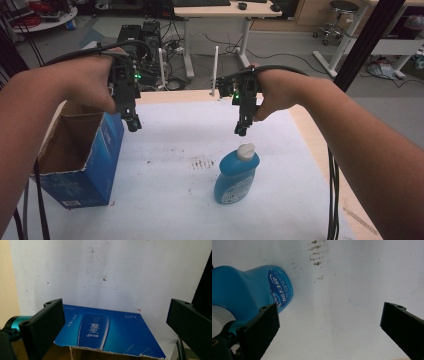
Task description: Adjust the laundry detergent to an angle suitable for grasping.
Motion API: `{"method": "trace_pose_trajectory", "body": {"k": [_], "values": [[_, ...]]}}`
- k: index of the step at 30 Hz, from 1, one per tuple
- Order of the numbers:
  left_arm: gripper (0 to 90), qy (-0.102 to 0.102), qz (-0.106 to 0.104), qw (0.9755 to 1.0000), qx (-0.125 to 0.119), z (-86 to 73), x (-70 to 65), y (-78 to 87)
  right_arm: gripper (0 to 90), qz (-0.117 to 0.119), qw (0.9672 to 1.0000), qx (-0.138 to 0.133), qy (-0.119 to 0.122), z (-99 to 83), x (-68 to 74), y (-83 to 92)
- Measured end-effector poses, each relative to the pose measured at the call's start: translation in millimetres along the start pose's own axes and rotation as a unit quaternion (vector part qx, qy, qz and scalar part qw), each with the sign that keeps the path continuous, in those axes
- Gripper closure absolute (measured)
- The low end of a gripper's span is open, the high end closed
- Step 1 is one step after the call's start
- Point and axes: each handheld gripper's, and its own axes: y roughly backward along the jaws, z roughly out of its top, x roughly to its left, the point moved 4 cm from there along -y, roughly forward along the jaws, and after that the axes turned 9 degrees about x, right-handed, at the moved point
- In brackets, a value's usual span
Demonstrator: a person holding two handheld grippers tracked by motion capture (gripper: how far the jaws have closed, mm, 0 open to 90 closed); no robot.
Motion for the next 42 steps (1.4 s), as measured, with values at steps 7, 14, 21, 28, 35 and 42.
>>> {"method": "trace_pose_trajectory", "body": {"k": [7,14,21,28,35,42], "values": [[1.7,0.001,0.001,1.0000,-0.003,0.2,-1.0,0.4,1.5,-0.001,1.0000,0.002,0.001,-0.6,-2.3,-0.9],[1.7,0.005,0.005,1.0000,0.001,-2.4,-1.9,2.0,1.5,-0.005,1.0000,-0.002,-0.003,-2.7,-0.8,2.1],[1.7,0.003,0.004,1.0000,-0.001,2.1,-3.2,2.0,1.5,-0.005,1.0000,-0.002,0.000,-3.5,-1.6,1.4],[1.7,0.004,0.004,1.0000,0.002,4.1,-3.2,0.7,1.5,-0.007,1.0000,-0.002,0.003,-3.1,-1.5,1.1],[1.7,0.005,0.004,1.0000,0.004,4.3,-3.7,1.0,1.5,-0.006,1.0000,-0.005,0.006,-2.2,-1.5,1.0],[1.7,0.007,0.005,1.0000,0.003,2.4,-3.3,1.4,1.5,-0.007,1.0000,-0.007,0.002,-5.4,-2.3,2.4]]}}
